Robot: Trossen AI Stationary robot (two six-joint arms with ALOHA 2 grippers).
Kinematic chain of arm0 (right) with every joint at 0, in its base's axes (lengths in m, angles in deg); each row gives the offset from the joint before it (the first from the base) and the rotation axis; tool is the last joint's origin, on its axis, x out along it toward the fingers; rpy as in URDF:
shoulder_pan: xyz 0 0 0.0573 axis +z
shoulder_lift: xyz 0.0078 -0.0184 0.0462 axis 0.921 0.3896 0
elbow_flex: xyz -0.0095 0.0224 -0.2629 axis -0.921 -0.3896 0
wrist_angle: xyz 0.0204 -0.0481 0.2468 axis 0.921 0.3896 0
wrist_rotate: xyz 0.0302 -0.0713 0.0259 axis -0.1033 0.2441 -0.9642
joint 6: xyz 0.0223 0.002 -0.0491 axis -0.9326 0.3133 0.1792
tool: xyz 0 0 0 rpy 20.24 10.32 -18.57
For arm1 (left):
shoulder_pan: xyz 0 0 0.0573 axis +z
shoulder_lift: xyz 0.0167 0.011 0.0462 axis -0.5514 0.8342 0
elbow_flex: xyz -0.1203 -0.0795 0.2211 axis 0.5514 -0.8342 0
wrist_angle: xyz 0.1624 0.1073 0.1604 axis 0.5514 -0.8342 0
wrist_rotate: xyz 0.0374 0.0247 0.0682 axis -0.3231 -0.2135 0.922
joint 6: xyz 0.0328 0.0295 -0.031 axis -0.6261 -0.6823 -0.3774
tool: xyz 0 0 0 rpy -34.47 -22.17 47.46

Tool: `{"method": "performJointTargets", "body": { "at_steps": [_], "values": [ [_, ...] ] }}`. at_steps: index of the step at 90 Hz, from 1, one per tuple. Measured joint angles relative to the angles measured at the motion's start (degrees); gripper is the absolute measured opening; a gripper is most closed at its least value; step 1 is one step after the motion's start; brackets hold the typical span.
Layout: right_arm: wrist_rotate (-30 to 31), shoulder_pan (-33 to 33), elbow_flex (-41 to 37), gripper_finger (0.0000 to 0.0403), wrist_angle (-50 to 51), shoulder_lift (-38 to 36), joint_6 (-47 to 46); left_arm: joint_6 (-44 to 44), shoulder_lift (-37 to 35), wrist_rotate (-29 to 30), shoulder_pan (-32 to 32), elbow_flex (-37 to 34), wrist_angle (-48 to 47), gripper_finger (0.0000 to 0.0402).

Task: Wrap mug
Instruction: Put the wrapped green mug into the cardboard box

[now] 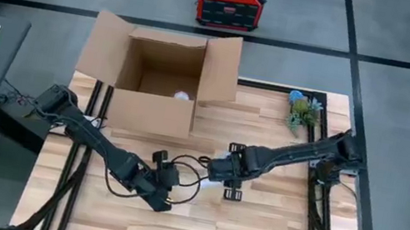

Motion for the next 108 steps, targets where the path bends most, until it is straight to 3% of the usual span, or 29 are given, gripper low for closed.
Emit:
{"method": "performJointTargets", "body": {
  "at_steps": [10,20,34,51,67,84,91,103,108],
  "values": [
    [1.41,-1.10,-4.69,0.0191,-4.22,0.22,1.30,-4.02,-0.23,0.01,-0.91,0.34,3.81,0.0000],
    [2.35,-1.78,-7.44,0.0174,-8.78,-0.07,2.46,-7.46,-0.64,0.06,-2.07,3.32,4.69,0.0000],
    [2.45,-2.84,-7.89,0.0120,-9.67,0.04,2.45,-13.01,-1.08,0.41,-3.52,8.63,4.56,0.0000],
    [2.43,-2.69,-7.87,0.0022,-11.64,-0.11,4.74,-22.14,-1.65,4.24,-5.23,18.02,3.97,0.0000],
    [1.17,1.09,-6.80,0.0015,-10.16,-1.65,2.61,-27.50,-2.05,10.71,-4.81,27.13,-2.54,0.0000],
    [1.85,7.86,-5.14,0.0010,-8.21,-7.45,-1.62,-27.86,-2.14,8.91,2.40,37.14,-15.09,0.0000],
    [1.33,10.11,-5.12,0.0010,-7.65,-10.85,-3.97,-27.97,-2.12,2.76,6.61,40.90,-19.47,0.0004],
    [3.09,12.37,-5.25,0.0009,-4.48,-15.28,-7.91,-28.27,-2.12,-19.61,12.75,43.79,-20.85,0.0014],
    [3.76,12.86,-5.44,0.0009,-2.38,-16.70,-9.11,-27.75,-2.14,-26.07,14.29,43.82,-21.86,0.0018]
  ]
}}
